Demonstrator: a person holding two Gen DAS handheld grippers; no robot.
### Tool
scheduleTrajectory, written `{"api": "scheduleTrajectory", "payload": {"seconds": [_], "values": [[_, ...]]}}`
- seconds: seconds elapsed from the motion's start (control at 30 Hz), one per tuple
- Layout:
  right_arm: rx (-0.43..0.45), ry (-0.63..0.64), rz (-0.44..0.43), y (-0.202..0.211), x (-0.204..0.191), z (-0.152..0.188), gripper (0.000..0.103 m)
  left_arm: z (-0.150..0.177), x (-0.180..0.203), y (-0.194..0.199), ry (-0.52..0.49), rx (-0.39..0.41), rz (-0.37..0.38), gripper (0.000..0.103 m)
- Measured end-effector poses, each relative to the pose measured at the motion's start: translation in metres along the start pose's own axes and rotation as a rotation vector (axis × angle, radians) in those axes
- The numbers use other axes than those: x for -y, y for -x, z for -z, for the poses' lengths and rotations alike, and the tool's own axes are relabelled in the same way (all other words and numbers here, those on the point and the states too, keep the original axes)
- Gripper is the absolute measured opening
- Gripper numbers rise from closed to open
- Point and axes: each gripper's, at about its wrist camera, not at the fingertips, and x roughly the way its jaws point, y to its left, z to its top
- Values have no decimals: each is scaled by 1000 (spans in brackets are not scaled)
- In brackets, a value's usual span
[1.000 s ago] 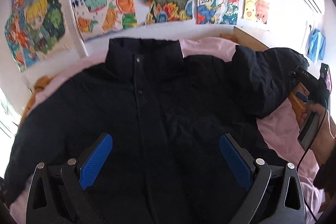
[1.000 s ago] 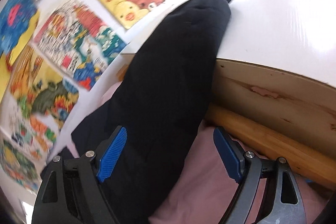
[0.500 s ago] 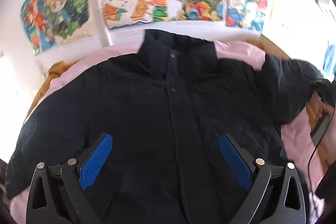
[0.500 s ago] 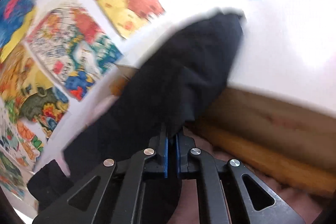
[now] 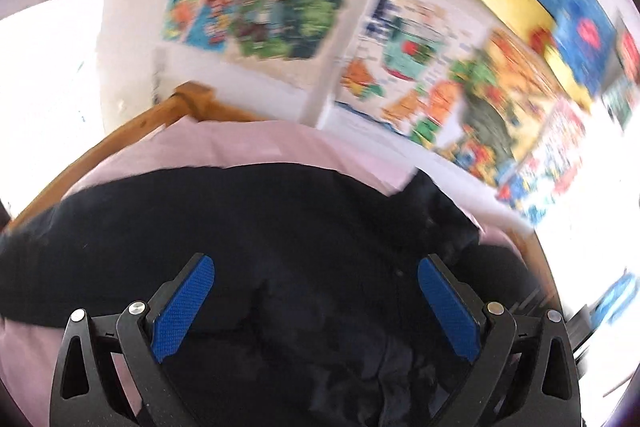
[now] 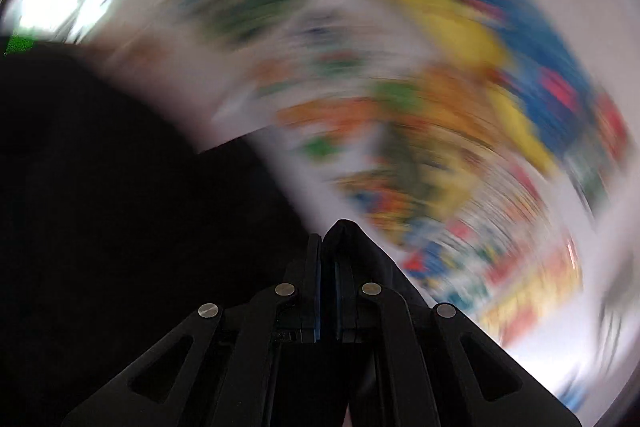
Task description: Fold large clothes
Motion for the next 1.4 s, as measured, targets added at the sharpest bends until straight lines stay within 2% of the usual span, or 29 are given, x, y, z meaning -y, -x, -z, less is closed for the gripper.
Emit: {"api": "scheduleTrajectory", "payload": {"seconds": [0.1,0.17,0.23,0.27,0.3,0.37,0.43,0.5,0.57,0.63,0.7,0.83,0.93,1.0,1.1,1.3,1.37,1.4], "values": [[-67,305,-84,-5,-87,14,5,0,-19,-15,32,-28,6,103],[-102,444,-106,-1,-126,25,5,3,-19,-25,9,-54,7,103],[-133,496,-112,6,-146,33,11,9,-8,-39,-57,-107,24,103],[-150,489,-125,12,-150,31,14,12,-3,-42,-88,-127,36,103],[-165,464,-153,19,-150,31,21,15,6,-46,-133,-147,53,103],[-184,374,-216,41,-141,32,33,23,27,-50,-229,-172,89,103],[-176,267,-290,67,-124,36,59,31,46,-49,-314,-177,114,103],[-168,174,-348,92,-109,46,68,41,72,-48,-418,-173,142,103],[-163,63,-426,118,-88,68,72,54,98,-46,-524,-167,175,103],[-179,-72,-481,138,-65,95,73,75,131,-44,-676,-155,203,103],[-203,-209,-512,148,-44,127,73,95,158,-46,-801,-140,217,103],[-311,-493,-463,136,-2,196,73,154,212,-58,-1032,-136,234,103],[-398,-805,-469,124,23,257,73,199,248,-63,-1166,-153,275,103],[-417,-923,-461,124,29,288,73,225,269,-65,-1229,-146,279,103],[-451,-987,-400,123,36,315,73,249,300,-74,-1234,-152,258,103],[-472,-1109,-328,124,40,349,73,260,331,-98,-1096,-140,159,101],[-475,-1136,-325,118,39,356,73,268,337,-106,-1105,-148,128,85],[-474,-1141,-326,117,42,360,73,274,340,-110,-1121,-152,111,80]]}}
